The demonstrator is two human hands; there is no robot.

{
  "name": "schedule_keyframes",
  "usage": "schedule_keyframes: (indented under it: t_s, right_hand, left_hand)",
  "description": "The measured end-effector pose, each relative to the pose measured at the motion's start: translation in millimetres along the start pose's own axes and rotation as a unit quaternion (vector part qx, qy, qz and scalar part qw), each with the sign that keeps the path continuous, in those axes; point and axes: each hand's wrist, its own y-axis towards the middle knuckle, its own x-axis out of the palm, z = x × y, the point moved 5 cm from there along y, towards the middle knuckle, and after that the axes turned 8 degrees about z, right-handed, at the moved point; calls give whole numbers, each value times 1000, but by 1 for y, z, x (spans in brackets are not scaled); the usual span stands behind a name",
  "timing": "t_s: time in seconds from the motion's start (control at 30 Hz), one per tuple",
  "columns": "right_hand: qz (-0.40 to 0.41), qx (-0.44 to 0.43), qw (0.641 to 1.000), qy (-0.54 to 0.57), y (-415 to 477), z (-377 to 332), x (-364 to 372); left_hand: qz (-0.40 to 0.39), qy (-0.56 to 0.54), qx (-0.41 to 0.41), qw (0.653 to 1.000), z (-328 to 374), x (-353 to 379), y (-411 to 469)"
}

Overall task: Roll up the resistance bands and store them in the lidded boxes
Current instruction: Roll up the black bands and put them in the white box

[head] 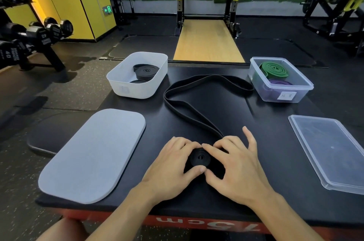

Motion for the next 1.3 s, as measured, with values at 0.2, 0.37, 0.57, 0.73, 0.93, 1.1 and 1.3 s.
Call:
schedule_keyframes:
  t_s: [0.2,0.37,0.57,0.73,0.93,1.1,1.3]
  right_hand:
    - [10,0,1000,19,-1,0,-1]
    - [5,5,1000,14,-1,2,0]
    - [-13,18,1000,11,-1,3,1]
    - [6,3,1000,4,-2,2,1]
    - [18,-22,999,26,-3,-1,-1]
    - [19,7,1000,17,11,-12,7]
    - [15,19,999,22,12,-15,13]
  left_hand:
    - [5,2,-1,1000,-1,-1,0]
    - [-7,14,1,1000,-3,0,-1]
    - [20,65,1,998,1,1,-3]
    - [24,53,-12,998,1,-1,-4]
    - [36,-24,-53,998,-5,-4,2]
    - [80,-61,-115,988,-6,-6,7]
    - [84,-60,-135,985,-3,-6,12]
